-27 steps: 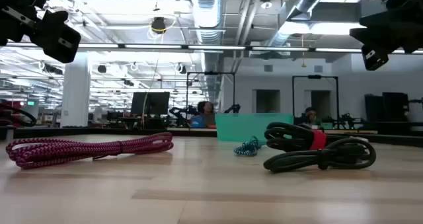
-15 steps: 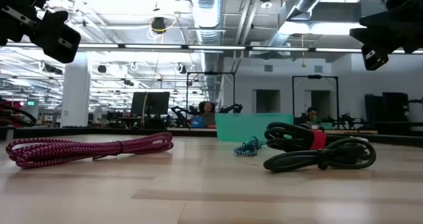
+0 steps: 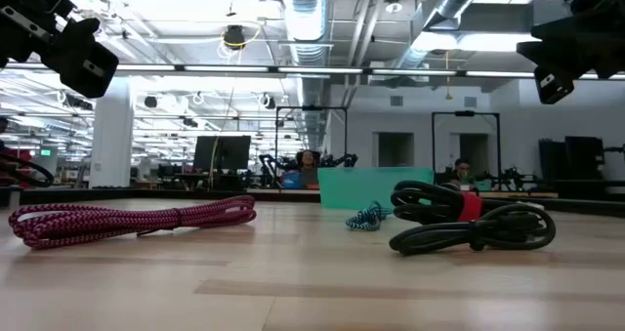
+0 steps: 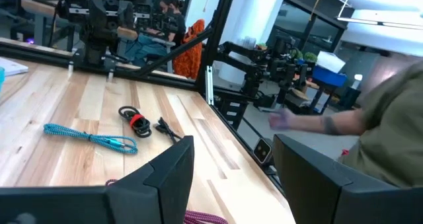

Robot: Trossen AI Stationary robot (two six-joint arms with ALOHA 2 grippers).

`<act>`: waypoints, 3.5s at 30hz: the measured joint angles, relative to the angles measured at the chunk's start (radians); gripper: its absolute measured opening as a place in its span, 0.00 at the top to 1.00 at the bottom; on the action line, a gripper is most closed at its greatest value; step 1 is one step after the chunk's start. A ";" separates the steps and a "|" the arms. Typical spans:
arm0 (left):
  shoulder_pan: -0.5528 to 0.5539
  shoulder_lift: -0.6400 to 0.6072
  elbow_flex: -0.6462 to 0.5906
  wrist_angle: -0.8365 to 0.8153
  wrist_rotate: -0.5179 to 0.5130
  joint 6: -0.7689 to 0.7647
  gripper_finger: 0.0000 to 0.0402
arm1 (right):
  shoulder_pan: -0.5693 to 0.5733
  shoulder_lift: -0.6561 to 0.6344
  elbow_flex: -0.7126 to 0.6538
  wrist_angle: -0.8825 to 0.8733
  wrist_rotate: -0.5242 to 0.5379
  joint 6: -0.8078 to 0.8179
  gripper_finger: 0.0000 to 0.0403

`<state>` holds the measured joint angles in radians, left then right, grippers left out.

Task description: Pick and place USB-C Cables

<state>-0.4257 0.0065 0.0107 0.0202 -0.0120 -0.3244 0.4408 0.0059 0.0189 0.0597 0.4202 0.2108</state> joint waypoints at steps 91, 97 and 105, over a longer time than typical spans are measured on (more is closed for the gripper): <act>0.000 0.150 0.280 -0.011 -0.632 -0.058 0.30 | -0.117 0.109 0.208 0.242 0.170 -0.108 0.44; 0.000 0.196 0.460 -0.240 -0.629 -0.097 0.31 | -0.117 0.219 0.375 0.189 0.211 -0.164 0.44; 0.000 0.313 0.578 -0.433 -0.654 -0.182 0.32 | -0.117 0.444 0.715 -0.324 0.302 -0.047 0.45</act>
<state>-0.4255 0.3199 0.5891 -0.4126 -0.6656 -0.5065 0.3237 0.4500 0.7337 -0.2647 0.7223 0.1636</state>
